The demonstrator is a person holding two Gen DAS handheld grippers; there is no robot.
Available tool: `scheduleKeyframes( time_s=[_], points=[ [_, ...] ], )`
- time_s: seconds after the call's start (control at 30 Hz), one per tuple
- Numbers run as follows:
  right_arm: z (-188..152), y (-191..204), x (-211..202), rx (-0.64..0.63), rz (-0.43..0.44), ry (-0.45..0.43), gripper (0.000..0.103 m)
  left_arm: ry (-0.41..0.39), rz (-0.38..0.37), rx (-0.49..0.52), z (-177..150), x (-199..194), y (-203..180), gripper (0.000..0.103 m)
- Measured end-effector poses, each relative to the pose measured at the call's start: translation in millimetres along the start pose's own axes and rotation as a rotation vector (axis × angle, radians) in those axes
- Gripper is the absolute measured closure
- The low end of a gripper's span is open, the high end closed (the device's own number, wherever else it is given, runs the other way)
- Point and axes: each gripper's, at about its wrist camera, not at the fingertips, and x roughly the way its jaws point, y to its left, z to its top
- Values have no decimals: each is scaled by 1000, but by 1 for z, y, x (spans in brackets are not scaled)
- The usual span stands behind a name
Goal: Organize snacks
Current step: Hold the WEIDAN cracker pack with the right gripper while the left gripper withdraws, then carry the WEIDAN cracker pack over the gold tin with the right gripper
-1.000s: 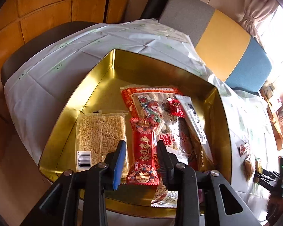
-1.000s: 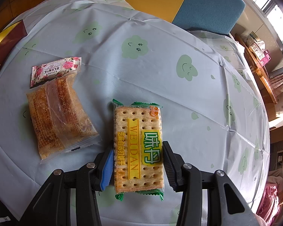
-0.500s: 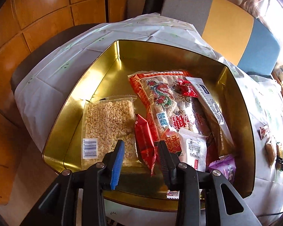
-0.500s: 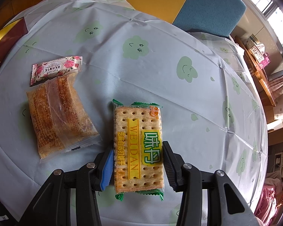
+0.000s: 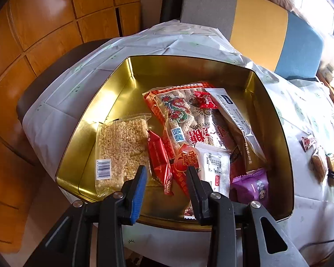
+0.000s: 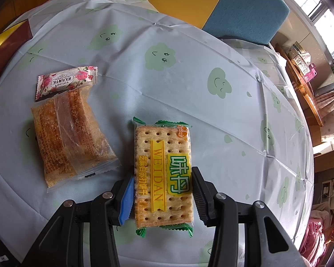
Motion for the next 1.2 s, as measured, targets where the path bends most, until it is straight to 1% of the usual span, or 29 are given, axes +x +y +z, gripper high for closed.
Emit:
scheduleKeyframes(
  time_s=[0.13,0.23,0.27,0.3,0.33,0.5,0.6,0.67,0.77,0.87,0.97,1.1,1.2],
  points=[
    [0,-1,-1,8,1,2,56,-15,2,13,-4,-5,-2,66],
    [1,-4,-1,19,10,6,56,-34,24,27,-7,-8,-3,65],
    [2,-6,0,26,14,8,56,-37,26,28,-8,-9,-3,64],
    [2,-7,1,32,19,10,56,-38,21,27,-8,-10,-2,58],
    [3,-9,2,39,22,12,56,-44,16,27,-8,-11,-2,56],
    [5,-14,6,53,30,25,56,-73,17,50,-11,-15,-1,56],
    [10,-21,6,103,55,49,56,-77,15,38,-11,-16,4,56],
    [12,-23,-2,132,73,30,56,-79,17,27,-10,-15,6,55],
    [18,-20,-24,159,107,-30,56,-69,15,11,-10,-13,10,53],
    [25,-10,-46,159,181,-88,56,-64,13,7,-11,-11,13,53],
    [34,17,-63,120,239,-134,56,-63,14,1,-11,-10,15,53],
    [39,52,-80,76,326,-167,56,-72,24,-5,-12,-11,18,53],
    [38,83,-91,35,382,-177,56,-67,19,-15,-12,-10,21,53]
  ],
)
